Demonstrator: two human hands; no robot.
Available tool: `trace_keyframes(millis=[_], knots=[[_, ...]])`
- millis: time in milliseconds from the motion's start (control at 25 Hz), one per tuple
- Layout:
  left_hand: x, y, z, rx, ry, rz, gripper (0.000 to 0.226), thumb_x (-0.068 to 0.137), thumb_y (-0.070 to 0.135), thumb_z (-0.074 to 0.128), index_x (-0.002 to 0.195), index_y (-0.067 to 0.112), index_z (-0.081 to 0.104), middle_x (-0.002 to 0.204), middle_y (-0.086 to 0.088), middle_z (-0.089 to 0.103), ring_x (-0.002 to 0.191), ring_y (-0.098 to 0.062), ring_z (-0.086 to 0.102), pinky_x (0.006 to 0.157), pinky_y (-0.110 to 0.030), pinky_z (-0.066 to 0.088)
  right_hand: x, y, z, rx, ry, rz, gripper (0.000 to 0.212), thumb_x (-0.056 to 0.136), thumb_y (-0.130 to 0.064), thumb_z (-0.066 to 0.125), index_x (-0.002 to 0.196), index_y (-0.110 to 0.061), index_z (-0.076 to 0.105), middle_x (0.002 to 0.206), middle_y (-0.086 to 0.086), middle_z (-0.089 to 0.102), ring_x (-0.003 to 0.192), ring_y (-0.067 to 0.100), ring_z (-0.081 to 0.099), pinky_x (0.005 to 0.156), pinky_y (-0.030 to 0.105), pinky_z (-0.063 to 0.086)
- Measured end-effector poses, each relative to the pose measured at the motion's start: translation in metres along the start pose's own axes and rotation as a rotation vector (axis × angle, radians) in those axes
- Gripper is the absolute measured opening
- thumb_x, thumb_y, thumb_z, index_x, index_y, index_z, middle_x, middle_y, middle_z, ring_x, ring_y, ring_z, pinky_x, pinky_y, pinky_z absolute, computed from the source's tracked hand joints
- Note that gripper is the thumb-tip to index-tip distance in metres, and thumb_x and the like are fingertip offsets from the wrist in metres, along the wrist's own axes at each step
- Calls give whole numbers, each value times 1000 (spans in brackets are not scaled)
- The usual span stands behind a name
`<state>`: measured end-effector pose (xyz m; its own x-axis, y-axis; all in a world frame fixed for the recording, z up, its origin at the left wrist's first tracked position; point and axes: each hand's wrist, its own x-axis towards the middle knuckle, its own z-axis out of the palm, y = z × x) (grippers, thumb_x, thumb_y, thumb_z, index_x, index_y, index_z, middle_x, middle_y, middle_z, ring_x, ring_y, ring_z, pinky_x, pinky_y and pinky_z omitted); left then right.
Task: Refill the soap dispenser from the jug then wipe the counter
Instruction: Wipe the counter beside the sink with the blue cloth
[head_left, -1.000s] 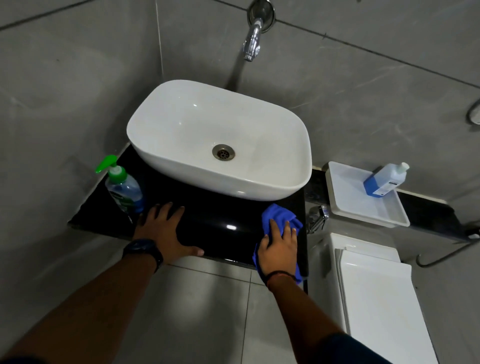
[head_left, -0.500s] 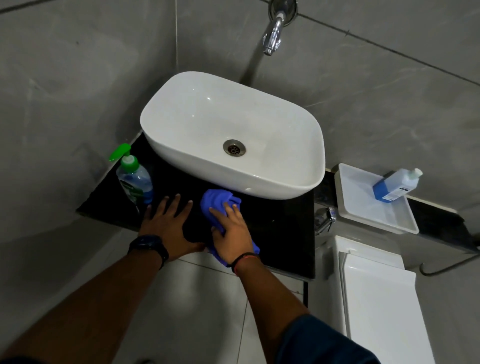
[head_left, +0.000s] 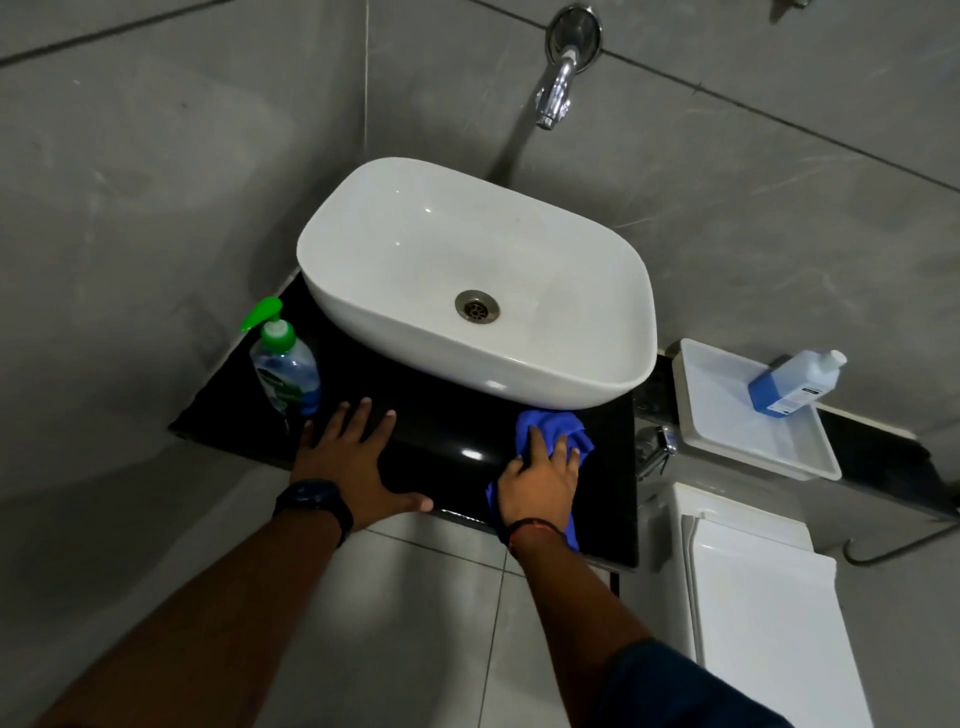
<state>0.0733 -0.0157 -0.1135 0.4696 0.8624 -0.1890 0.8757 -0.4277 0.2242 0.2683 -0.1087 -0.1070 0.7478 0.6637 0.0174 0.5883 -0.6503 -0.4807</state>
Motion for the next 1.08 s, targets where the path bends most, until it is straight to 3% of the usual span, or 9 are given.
trace_keyframes(millis=[240,440,600,680,840,960,1080], knots=[[2,2,-1,18,-19,1,127,39,96,37,146,36,7,159,1,1,144,-24,0,113,-55,6,-13,-46,23,-26,-50,-70,54,89,-20,47,142,-20,38,154,15,26,143,34,14,118,37,9],[1,4,-3,-46,22,-19,119,41,91,38,145,38,13,158,3,9,144,-22,6,113,-55,10,-21,-57,27,55,-329,-507,55,84,-11,52,137,-23,46,153,14,30,144,30,16,117,28,11],[0,6,-3,-20,-15,-37,125,39,93,42,146,38,9,159,4,4,144,-22,2,113,-55,8,-12,-22,7,70,-420,-631,53,85,-13,53,136,-27,48,153,12,29,144,27,18,117,28,13],[1,5,-3,-5,-31,-39,128,37,96,39,146,38,7,159,4,0,145,-22,0,113,-56,6,-8,11,-5,43,-325,-563,50,87,-15,53,136,-27,49,152,13,31,143,27,21,117,29,15],[-1,5,-4,-9,-56,-43,130,34,99,35,146,39,4,159,5,-4,145,-22,-4,113,-56,5,5,58,-28,-23,-68,-179,49,89,-15,52,137,-22,47,152,17,30,142,33,21,117,35,17],[-1,3,-2,-17,-41,-35,130,34,100,33,146,40,3,159,5,-5,145,-21,-5,113,-56,3,6,37,-19,-53,47,43,52,88,-17,50,140,-19,43,152,21,27,141,38,18,117,38,12],[0,4,0,-26,-44,-31,129,36,98,37,146,38,4,159,3,-4,145,-22,-5,112,-57,2,-6,-12,7,-65,28,34,56,87,-19,50,142,-18,39,152,22,25,141,37,17,117,37,7]])
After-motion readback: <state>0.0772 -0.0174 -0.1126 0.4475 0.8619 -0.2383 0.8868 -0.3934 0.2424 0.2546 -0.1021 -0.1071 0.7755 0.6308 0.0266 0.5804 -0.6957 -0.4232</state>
